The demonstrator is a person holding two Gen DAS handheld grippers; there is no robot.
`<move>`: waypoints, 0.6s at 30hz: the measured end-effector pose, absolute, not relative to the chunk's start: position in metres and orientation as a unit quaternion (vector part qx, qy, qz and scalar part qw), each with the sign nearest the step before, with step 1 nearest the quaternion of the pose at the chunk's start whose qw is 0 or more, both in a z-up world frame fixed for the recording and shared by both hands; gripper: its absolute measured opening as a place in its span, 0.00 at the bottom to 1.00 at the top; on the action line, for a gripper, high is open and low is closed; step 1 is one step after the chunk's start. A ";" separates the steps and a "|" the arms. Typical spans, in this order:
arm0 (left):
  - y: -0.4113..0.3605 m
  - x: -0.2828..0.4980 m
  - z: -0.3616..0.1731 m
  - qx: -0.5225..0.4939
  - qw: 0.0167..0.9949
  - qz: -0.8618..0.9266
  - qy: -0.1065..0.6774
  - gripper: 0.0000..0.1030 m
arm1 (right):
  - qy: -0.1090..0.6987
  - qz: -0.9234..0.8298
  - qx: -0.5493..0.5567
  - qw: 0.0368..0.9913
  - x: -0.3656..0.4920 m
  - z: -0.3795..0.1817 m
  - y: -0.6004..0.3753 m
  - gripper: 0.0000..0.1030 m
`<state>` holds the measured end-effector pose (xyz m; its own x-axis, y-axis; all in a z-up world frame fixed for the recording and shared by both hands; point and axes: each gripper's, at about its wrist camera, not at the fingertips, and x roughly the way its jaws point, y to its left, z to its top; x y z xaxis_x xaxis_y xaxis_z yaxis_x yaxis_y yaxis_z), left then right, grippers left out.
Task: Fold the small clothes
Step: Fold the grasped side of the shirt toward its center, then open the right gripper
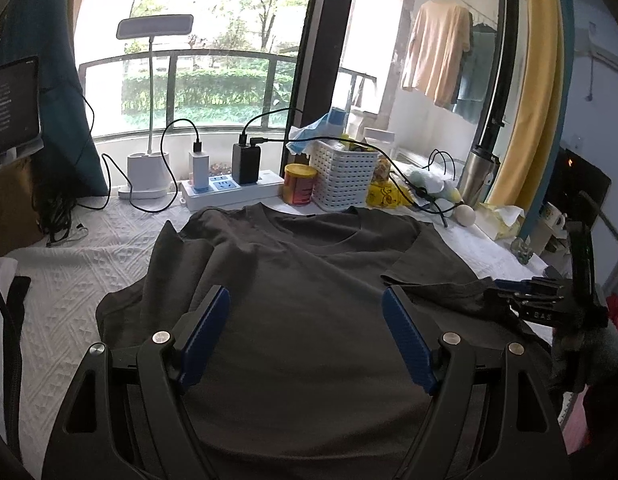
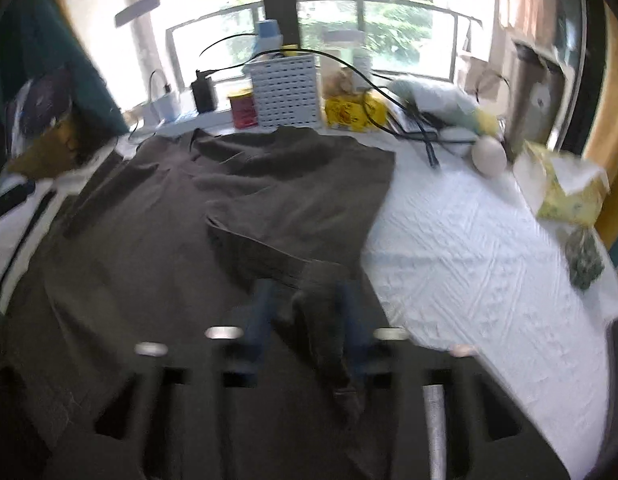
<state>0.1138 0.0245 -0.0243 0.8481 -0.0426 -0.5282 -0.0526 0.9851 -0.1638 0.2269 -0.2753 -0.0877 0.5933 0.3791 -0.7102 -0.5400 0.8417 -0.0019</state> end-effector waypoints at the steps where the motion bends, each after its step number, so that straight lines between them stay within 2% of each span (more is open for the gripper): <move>1: 0.025 0.113 -0.025 -0.087 0.957 0.003 0.276 0.79 | 0.372 0.262 -0.121 0.882 0.226 -0.089 -0.271 0.03; 10: 0.034 0.100 -0.027 -0.097 0.957 0.005 0.274 0.79 | 0.384 0.305 -0.181 0.852 0.198 -0.096 -0.249 0.03; 16: 0.042 0.093 -0.029 -0.106 0.957 0.005 0.271 0.79 | 0.428 0.294 -0.227 0.824 0.189 -0.114 -0.247 0.05; 17: 0.044 0.093 -0.030 -0.108 0.956 0.006 0.271 0.79 | 0.424 0.296 -0.226 0.826 0.187 -0.113 -0.248 0.10; 18: 0.045 0.092 -0.031 -0.110 0.956 0.007 0.271 0.79 | 0.429 0.296 -0.224 0.823 0.187 -0.113 -0.249 0.19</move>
